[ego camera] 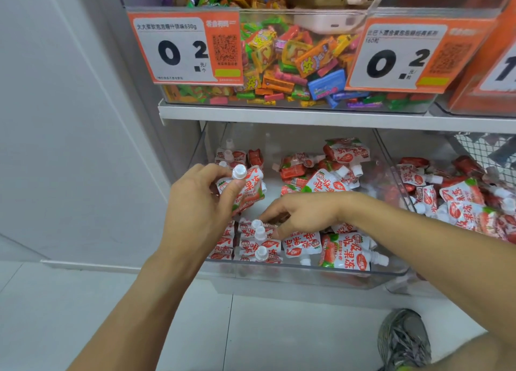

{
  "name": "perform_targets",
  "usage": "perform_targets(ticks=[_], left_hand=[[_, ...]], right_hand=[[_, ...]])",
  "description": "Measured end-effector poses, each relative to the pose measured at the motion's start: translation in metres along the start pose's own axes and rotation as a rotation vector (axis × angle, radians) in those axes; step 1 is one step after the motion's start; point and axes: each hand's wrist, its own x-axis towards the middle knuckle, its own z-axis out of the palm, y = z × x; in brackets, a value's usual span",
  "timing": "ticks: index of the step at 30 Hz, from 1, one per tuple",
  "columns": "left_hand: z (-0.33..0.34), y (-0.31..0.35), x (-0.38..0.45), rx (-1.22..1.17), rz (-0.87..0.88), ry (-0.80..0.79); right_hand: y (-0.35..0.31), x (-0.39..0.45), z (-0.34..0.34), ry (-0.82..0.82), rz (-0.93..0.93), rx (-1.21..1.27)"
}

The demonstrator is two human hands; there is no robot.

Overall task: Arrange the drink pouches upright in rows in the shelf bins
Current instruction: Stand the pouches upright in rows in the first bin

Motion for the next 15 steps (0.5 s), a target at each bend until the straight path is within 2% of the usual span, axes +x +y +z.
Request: perform_targets(ticks=[4, 6, 8, 10, 12, 15], left_hand=[[0.016, 0.004, 0.0, 0.028, 0.043, -0.067], [0.022, 0.003, 0.001, 0.034, 0.06, -0.137], [0.025, 0.001, 0.001, 0.049, 0.075, -0.232], [0.024, 0.002, 0.0, 0.087, 0.086, -0.31], [0.018, 0.004, -0.004, 0.11, 0.091, -0.303], [0.003, 0.007, -0.014, 0.07, 0.115, -0.328]], right_hand=[[0.003, -0.008, 0.004, 0.116, -0.014, 0.462], [0.004, -0.01, 0.005, 0.192, -0.041, 0.545], [0.006, -0.007, 0.008, 0.264, -0.091, 0.468], [0.008, -0.003, 0.008, 0.382, -0.106, 0.26], [0.01, 0.0, 0.006, 0.485, -0.094, 0.0], [0.01, 0.007, 0.009, 0.573, -0.036, -0.125]])
